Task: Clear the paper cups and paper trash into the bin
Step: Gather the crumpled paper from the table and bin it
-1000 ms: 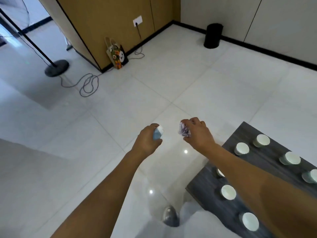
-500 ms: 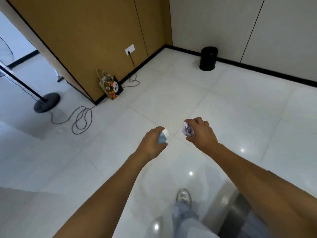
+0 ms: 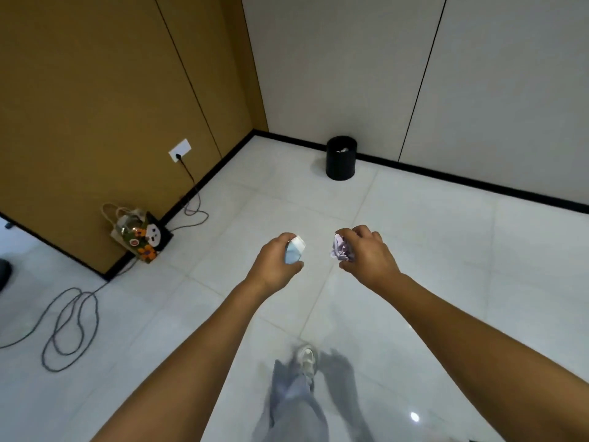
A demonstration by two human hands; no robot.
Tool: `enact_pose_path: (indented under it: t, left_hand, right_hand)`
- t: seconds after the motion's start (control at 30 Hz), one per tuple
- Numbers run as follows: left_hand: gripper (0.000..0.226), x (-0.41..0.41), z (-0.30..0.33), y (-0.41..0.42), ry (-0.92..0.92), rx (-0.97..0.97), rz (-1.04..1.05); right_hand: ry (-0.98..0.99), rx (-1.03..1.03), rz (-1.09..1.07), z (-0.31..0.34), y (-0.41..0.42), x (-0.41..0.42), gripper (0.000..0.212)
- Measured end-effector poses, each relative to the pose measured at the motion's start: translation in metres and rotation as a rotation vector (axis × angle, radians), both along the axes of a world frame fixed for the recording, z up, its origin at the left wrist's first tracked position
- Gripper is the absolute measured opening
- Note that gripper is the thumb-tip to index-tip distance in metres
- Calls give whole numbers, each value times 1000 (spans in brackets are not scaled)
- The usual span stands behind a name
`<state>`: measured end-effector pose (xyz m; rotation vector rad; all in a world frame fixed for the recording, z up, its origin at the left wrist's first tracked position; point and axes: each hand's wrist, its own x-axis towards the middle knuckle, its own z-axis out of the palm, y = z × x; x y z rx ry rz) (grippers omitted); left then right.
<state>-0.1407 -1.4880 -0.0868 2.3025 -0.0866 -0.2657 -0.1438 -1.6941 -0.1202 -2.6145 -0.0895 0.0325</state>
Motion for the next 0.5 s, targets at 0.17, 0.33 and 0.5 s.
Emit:
enact_pose_path:
  t: [0.17,0.33,0.5]
  left_hand:
    - [44,149,1,-4,8,14,-33]
    - [44,277,6,-35,27,-13,-96]
    - [44,398,-10,-75,46,-13,-160]
  right_hand:
    - [39,-22,-48,11,1,133,41]
    - [58,-64,-117,20,-23,247,50]
    - [98,-94,-181,3,-64,356,54]
